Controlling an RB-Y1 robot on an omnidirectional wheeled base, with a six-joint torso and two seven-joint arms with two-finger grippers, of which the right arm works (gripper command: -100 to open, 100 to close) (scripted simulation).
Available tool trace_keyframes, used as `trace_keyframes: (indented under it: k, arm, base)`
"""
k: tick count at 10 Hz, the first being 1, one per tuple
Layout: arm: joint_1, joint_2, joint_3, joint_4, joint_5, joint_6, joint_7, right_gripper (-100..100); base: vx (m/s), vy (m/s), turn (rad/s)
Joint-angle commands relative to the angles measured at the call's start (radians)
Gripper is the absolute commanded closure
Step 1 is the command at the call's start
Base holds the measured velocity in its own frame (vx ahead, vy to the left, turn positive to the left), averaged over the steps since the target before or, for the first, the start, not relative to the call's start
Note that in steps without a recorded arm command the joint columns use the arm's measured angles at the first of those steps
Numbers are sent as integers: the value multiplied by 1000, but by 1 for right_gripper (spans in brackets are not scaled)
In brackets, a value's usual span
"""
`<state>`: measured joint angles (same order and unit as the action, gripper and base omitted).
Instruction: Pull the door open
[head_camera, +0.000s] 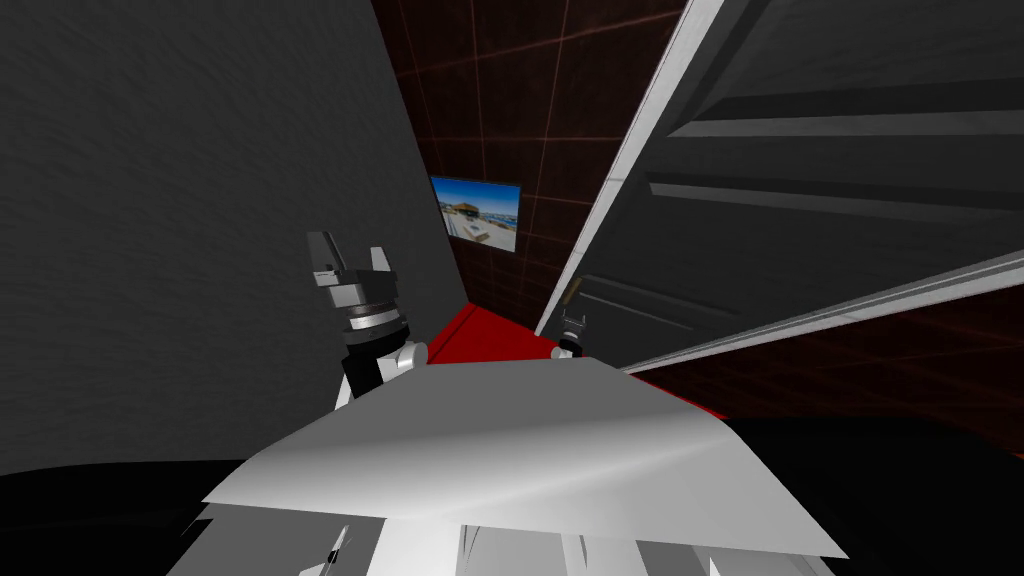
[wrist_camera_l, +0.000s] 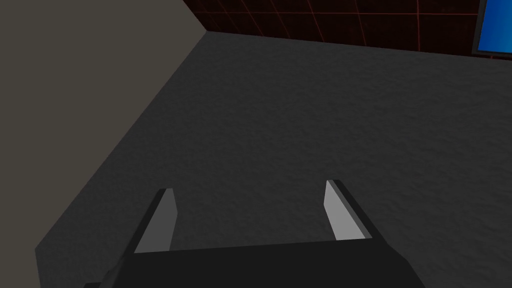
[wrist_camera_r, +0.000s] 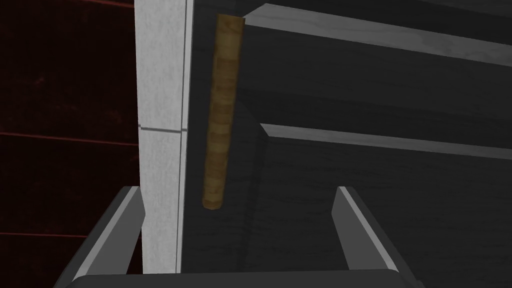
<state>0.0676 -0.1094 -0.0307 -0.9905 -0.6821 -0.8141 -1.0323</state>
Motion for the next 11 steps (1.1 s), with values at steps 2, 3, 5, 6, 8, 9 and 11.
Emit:
trace_keyframes:
  k: [2, 3, 5, 6, 8, 9, 11]
  arm:
    - [-15, -2, -1, 48, -18, -11, -32, -100]
    - [-25, -1, -3, 78, -32, -17, -52, -100]
    - [-39, 0, -5, 122, -52, -25, -81, -100]
    - [-47, 0, -6, 146, -63, -29, -97, -100]
    - [-40, -25, -1, 159, -57, -39, -124, -100]
    - [-31, -43, 0, 167, -57, -43, -148, -100]
    - [-21, -65, 3, 176, -57, -48, -177, -100]
  base:
    - [44, -53, 111]
    - [60, -72, 163]
    - [71, -92, 154]
    - [75, -96, 167]
    - [76, -31, 25]
    - [212, 4, 34]
    - [167, 9, 21]
